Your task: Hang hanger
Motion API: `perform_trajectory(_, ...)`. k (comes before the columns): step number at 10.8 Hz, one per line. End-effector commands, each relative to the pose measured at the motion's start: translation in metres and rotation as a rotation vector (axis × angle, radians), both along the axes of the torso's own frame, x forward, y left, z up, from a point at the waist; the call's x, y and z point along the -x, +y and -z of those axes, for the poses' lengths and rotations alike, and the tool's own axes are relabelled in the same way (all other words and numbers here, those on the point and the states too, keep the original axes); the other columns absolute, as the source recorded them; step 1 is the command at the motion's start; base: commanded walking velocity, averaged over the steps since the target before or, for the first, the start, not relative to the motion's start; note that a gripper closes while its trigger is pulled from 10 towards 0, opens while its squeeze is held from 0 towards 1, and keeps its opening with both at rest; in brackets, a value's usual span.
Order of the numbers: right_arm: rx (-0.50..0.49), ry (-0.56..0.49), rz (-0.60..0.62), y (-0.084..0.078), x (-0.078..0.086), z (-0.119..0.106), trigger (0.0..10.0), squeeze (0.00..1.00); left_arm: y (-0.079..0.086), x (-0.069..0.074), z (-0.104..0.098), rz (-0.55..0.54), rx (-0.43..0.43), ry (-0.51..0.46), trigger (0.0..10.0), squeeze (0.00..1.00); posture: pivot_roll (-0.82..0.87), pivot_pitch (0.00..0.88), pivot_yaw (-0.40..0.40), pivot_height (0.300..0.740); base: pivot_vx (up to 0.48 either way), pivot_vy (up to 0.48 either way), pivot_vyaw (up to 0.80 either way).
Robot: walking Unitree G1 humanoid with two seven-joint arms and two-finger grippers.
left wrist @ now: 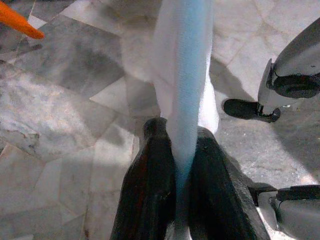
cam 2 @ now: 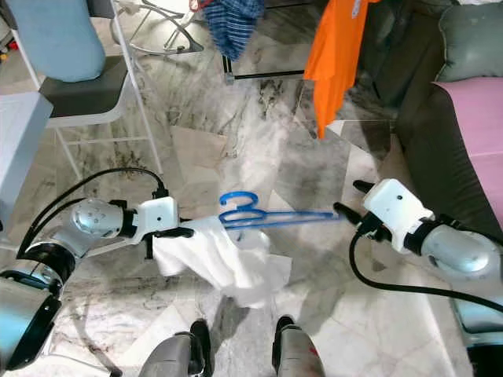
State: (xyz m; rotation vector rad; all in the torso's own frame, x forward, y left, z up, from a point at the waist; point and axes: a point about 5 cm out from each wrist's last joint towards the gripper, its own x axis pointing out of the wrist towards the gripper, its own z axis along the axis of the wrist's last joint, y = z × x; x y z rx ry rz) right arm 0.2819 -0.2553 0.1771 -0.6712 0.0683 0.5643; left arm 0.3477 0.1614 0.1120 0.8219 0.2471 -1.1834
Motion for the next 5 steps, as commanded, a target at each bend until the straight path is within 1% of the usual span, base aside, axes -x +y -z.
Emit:
perform_trajectory(1, -0.025, -0.008, 0.011, 0.001, 0.002, 0.001, 10.0, 1.00, 0.007, 0.002, 0.003, -0.036, 0.013, 0.006, 0.0, 0.00, -0.30, 0.234, 0.112, 0.740, 0.000, 0.000, 0.00)
perform_trajectory(2, -0.169, -0.074, 0.029, 0.006, 0.000, -0.013, 10.0, 1.00, 0.012, -0.001, 0.001, -0.094, 0.034, -0.017, 0.0, 0.00, -0.30, 0.237, 0.112, 0.740, 0.000, 0.000, 0.00)
perform_trajectory(3, -0.271, -0.126, 0.064, 0.009, -0.001, -0.020, 10.0, 1.00, 0.017, -0.008, -0.006, -0.193, 0.093, -0.061, 0.0, 0.00, -0.30, 0.239, 0.114, 0.740, 0.000, 0.000, 0.00)
perform_trajectory(4, -0.359, -0.171, 0.104, 0.010, -0.001, -0.023, 10.0, 1.00, 0.020, -0.011, -0.009, -0.256, 0.136, -0.086, 0.0, 0.00, -0.30, 0.241, 0.117, 0.740, 0.000, 0.000, 0.00)
perform_trajectory(5, -0.414, -0.178, 0.129, 0.012, 0.000, -0.021, 10.0, 1.00, 0.022, -0.012, -0.010, -0.298, 0.165, -0.093, 0.0, 0.00, -0.29, 0.242, 0.119, 0.740, 0.000, 0.000, 0.00)
